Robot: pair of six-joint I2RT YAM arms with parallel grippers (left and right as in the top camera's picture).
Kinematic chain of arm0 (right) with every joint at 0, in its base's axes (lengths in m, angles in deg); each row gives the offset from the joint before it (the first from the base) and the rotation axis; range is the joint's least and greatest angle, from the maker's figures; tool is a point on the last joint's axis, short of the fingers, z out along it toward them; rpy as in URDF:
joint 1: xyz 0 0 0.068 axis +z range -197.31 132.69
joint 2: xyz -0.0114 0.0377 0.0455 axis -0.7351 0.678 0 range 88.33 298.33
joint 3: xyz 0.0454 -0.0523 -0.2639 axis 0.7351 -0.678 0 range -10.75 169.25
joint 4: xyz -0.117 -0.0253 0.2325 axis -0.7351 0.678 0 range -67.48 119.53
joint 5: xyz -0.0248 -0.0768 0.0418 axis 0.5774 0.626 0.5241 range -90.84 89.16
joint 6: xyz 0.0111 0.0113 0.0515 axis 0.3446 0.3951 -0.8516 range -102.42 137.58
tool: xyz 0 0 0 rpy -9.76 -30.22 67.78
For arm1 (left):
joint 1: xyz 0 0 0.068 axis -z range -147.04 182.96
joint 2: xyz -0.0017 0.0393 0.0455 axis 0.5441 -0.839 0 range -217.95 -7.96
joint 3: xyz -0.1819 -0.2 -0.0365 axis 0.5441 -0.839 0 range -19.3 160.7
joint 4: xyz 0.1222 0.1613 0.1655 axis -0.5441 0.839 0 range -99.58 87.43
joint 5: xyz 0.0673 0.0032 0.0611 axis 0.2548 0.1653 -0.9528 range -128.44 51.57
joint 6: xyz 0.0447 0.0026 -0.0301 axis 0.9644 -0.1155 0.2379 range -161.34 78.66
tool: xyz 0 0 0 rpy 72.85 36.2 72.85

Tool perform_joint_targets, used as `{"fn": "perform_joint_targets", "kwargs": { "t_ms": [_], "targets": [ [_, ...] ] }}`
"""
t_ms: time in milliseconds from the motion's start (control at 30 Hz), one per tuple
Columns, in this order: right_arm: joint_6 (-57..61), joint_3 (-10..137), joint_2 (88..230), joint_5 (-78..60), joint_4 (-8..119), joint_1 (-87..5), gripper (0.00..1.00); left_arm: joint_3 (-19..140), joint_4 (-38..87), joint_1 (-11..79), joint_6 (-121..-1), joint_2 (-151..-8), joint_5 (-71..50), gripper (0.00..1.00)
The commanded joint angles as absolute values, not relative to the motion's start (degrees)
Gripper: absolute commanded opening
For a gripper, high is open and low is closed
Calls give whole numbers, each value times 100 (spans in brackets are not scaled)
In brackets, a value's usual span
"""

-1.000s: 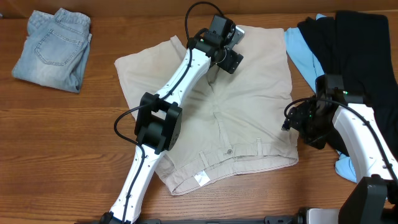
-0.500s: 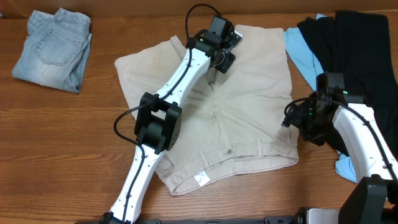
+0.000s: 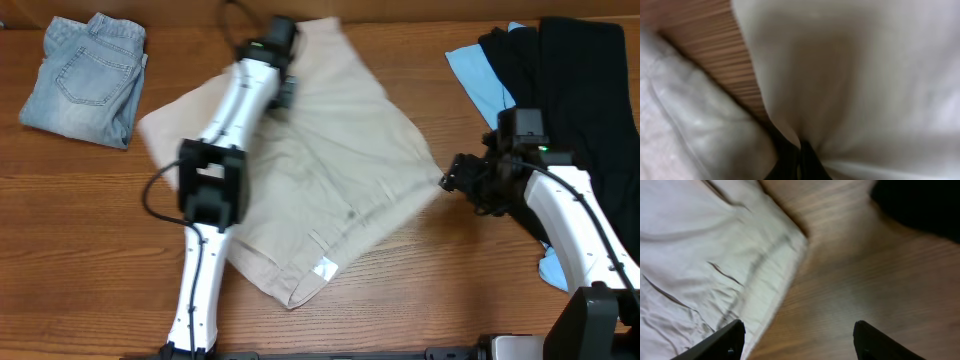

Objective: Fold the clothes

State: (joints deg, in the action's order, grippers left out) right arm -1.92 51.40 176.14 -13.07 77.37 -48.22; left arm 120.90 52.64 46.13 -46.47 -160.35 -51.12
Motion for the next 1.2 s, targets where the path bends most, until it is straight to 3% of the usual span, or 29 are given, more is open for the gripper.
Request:
{"fn": "perform_joint_targets", "kwargs": {
  "t_ms": [0,200,367,467,567,667,767,933,1000,1167],
  "targets": [
    [-280,5301,17631,-1374,7348,-4446,72,12138,5736,3938,-5055,-15799,-4992,13],
    [-474,5299,18117,-1374,6210,-4029,70,12193,6254,3785,-4887,-15550,-4465,27],
    [-315,5301,18805,-1374,5220,-3932,70,12193,6184,3988,-4601,-15043,-4450,68],
    [-177,5301,19137,-1374,4826,-3932,70,12193,6047,4126,-4601,-14693,-4435,82],
    [-13,5301,19303,-1379,4614,-3932,70,12195,5907,4200,-4603,-14337,-4413,86],
    [221,5299,19461,-1379,4387,-3921,60,12195,5771,4237,-4605,-13810,-4402,90],
    [463,5299,19579,-1374,4203,-3921,58,12195,5697,4235,-4605,-13301,-4323,97],
    [525,5299,19865,-1401,3862,-3921,52,12195,5684,4244,-4605,-12875,-4323,100],
    [590,5299,19988,-1457,3792,-3921,41,12195,5684,4242,-4605,-12789,-4325,100],
    [586,5299,20066,-1512,3615,-3921,30,12193,5658,4237,-4601,-12805,-4328,100]
  ]
}}
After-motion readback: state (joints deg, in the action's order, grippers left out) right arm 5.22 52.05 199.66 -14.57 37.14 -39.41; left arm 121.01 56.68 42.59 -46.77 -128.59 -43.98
